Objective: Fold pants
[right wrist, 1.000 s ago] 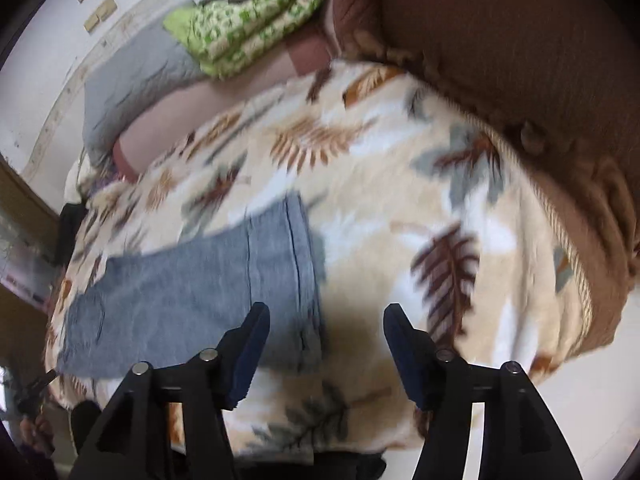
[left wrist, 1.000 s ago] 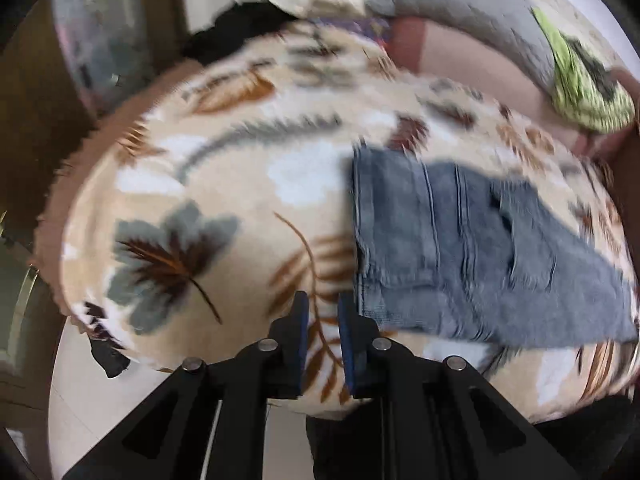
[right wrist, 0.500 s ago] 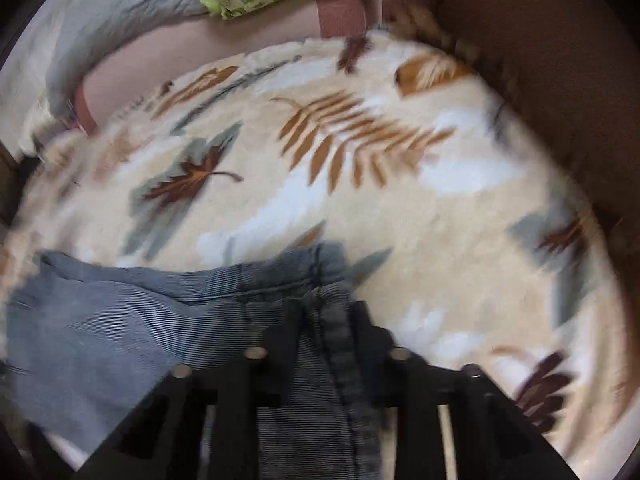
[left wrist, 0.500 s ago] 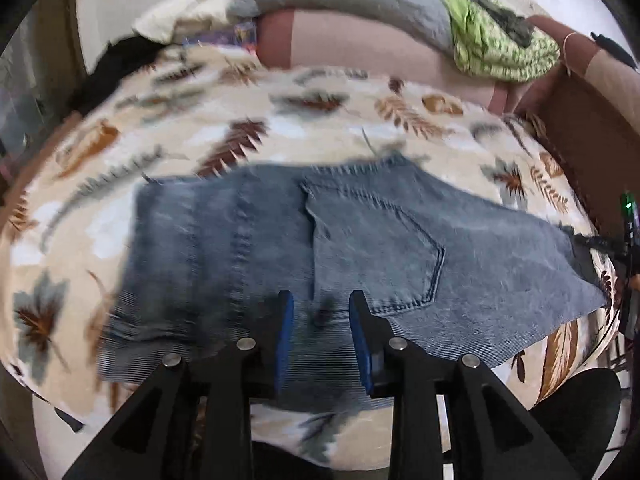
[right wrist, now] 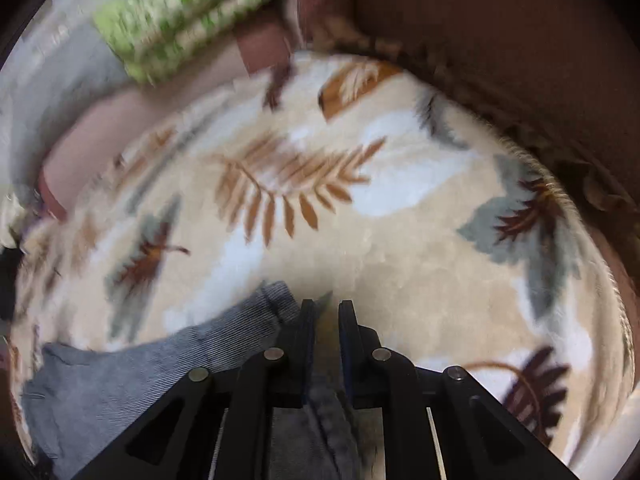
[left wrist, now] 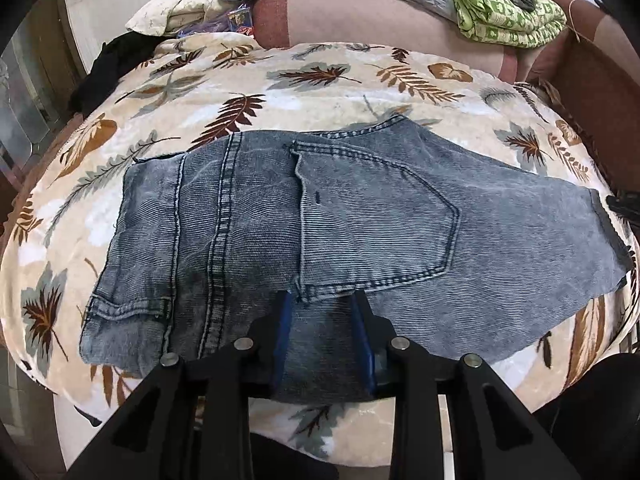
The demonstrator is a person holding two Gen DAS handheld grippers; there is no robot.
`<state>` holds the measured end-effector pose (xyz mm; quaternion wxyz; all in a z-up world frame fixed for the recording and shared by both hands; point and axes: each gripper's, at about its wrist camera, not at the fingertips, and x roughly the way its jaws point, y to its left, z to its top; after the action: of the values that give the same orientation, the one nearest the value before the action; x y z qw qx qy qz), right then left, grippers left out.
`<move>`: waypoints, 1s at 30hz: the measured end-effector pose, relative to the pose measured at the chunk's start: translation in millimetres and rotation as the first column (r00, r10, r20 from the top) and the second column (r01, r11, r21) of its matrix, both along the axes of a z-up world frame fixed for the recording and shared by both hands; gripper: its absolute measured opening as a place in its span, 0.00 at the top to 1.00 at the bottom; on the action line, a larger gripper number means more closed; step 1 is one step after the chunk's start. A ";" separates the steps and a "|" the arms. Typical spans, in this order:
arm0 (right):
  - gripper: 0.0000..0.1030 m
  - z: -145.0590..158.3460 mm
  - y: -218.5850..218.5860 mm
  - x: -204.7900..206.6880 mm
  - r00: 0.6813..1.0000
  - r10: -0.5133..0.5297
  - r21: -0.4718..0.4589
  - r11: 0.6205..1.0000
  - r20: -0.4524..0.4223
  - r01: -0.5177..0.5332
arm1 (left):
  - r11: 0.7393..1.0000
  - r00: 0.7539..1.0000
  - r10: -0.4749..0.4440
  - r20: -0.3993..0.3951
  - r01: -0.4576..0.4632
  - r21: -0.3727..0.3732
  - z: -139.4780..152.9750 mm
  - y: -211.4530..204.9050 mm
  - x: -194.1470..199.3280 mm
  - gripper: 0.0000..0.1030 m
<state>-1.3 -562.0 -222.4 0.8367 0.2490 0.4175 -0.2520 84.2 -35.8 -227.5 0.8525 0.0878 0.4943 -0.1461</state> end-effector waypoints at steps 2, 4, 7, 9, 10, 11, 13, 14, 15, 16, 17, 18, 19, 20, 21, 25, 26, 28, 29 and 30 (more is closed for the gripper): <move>0.87 14.6 26.5 -7.2 0.997 0.080 -0.006 0.997 0.023 -0.080 | 1.000 1.000 -0.014 0.013 0.014 -0.016 5.6 -7.8 -6.2 0.70; 0.87 18.3 57.4 -5.6 0.984 0.175 0.012 0.984 0.026 -0.175 | 0.998 0.998 -0.049 0.045 0.050 -0.023 11.5 -21.5 -14.1 0.70; 0.87 6.7 104.7 3.7 0.964 0.262 0.018 0.965 -0.045 -0.261 | 0.995 0.993 -0.103 0.059 0.103 -0.003 12.7 -46.5 -21.5 0.58; 0.87 -10.8 122.3 5.5 0.955 0.284 0.075 0.958 -0.086 -0.278 | 0.994 0.993 -0.110 0.051 0.108 0.033 6.5 -55.9 -20.5 0.54; 0.87 -24.0 131.1 4.4 0.950 0.288 0.112 0.955 -0.117 -0.276 | 0.993 0.995 -0.100 0.030 0.097 0.072 -0.4 -57.8 -17.2 0.53; 0.86 -33.6 136.3 0.7 0.951 0.281 0.117 0.956 -0.126 -0.267 | 0.990 0.997 -0.071 -0.006 0.071 0.124 -10.7 -57.3 -12.3 0.52; 0.86 -32.9 145.3 -17.9 0.958 0.275 0.062 0.961 -0.077 -0.270 | 0.992 0.998 -0.042 -0.054 0.048 0.119 -22.0 -49.1 -5.8 0.52; 0.86 -33.3 146.5 -26.0 0.955 0.285 0.075 0.957 -0.077 -0.280 | 0.994 0.998 -0.043 -0.045 0.048 0.103 -18.9 -46.5 -7.0 0.52; 0.86 -32.4 143.7 -40.4 0.957 0.284 0.112 0.954 -0.049 -0.278 | 0.992 0.998 -0.047 -0.045 0.052 0.112 -15.8 -47.1 -8.5 0.52; 0.86 -31.4 138.3 -52.2 0.962 0.273 0.148 0.952 -0.010 -0.268 | 0.991 0.998 -0.050 -0.043 0.055 0.125 -13.3 -48.7 -9.8 0.52; 0.86 -27.9 128.3 -66.6 0.966 0.250 0.195 0.947 0.061 -0.257 | 0.989 0.998 -0.049 -0.040 0.054 0.135 -11.0 -50.3 -11.1 0.52; 0.86 -24.4 115.5 -83.5 0.965 0.215 0.242 0.938 0.148 -0.246 | 0.989 0.998 -0.045 -0.038 0.050 0.139 -8.8 -51.0 -12.3 0.52; 0.86 -22.5 100.1 -102.9 0.965 0.148 0.286 0.935 0.217 -0.208 | 0.990 0.998 -0.045 -0.040 0.050 0.133 -6.3 -53.4 -13.7 0.52; 0.86 -21.7 86.5 -115.4 0.966 0.092 0.312 0.935 0.243 -0.168 | 0.991 0.997 -0.054 -0.046 0.059 0.118 -3.3 -57.8 -16.2 0.52; 0.86 -23.3 78.4 -122.6 0.963 0.058 0.332 0.932 0.263 -0.147 | 0.992 0.997 -0.063 -0.051 0.068 0.109 -0.9 -63.1 -19.2 0.52; 0.82 -46.5 41.7 -150.4 0.936 -0.111 0.546 0.833 0.335 -0.096 | 0.990 0.992 -0.117 -0.047 0.120 0.067 9.8 -89.0 -33.7 0.51; 0.82 -51.2 38.1 -153.0 0.931 -0.134 0.580 0.809 0.340 -0.095 | 0.990 0.991 -0.128 -0.044 0.130 0.058 12.6 -96.2 -36.6 0.49; 0.81 -56.3 31.2 -157.1 0.919 -0.169 0.622 0.777 0.357 -0.098 | 0.989 0.989 -0.140 -0.038 0.142 0.044 17.5 -110.8 -42.1 0.44; 0.77 -58.1 29.4 -157.4 0.914 -0.184 0.635 0.766 0.362 -0.097 | 0.989 0.989 -0.143 -0.038 0.145 0.037 19.4 -118.6 -44.0 0.43; 0.65 -58.4 28.9 -156.0 0.913 -0.195 0.644 0.759 0.359 -0.091 | 0.989 0.988 -0.146 -0.040 0.147 0.029 20.9 -126.9 -45.0 0.42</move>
<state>-157.3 -533.1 -280.8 0.7585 0.5812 0.2889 -0.0587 39.2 -162.7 -206.6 0.8284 0.1348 0.5048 -0.2022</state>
